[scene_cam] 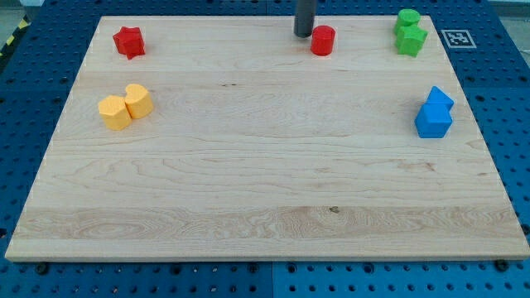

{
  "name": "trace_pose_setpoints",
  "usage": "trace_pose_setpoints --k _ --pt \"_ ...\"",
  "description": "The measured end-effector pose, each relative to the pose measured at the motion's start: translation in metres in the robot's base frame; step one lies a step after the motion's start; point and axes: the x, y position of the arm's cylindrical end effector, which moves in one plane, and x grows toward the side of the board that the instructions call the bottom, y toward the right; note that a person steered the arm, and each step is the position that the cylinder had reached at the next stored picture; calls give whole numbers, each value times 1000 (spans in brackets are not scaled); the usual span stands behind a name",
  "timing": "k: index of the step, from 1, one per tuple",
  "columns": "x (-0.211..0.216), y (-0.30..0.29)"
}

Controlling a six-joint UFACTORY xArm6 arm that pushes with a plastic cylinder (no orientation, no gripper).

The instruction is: Push the red circle below the green star

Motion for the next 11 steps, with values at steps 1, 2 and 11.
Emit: trace_pose_setpoints --k 1,2,11 --pt "15 2" --pt "29 44" --pt "130 163"
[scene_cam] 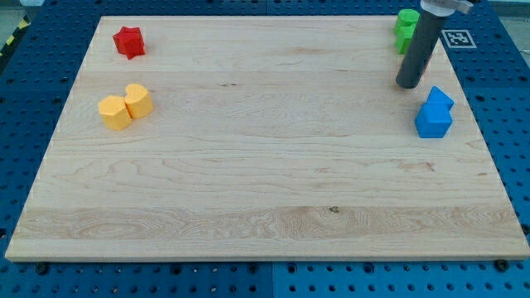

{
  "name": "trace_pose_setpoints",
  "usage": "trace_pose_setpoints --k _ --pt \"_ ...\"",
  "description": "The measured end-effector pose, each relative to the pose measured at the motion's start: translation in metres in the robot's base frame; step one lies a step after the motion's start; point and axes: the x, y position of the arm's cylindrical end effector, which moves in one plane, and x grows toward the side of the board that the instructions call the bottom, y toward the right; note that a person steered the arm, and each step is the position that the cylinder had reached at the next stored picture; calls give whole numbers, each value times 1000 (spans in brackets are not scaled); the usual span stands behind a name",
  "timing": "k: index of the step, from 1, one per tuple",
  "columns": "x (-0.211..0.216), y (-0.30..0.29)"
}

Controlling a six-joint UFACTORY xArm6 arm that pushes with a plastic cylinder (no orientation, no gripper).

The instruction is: Push the red circle below the green star

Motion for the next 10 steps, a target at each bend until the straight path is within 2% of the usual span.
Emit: trace_pose_setpoints --k 2,8,10 --pt "3 33" --pt "-22 31" --pt "-17 -46"
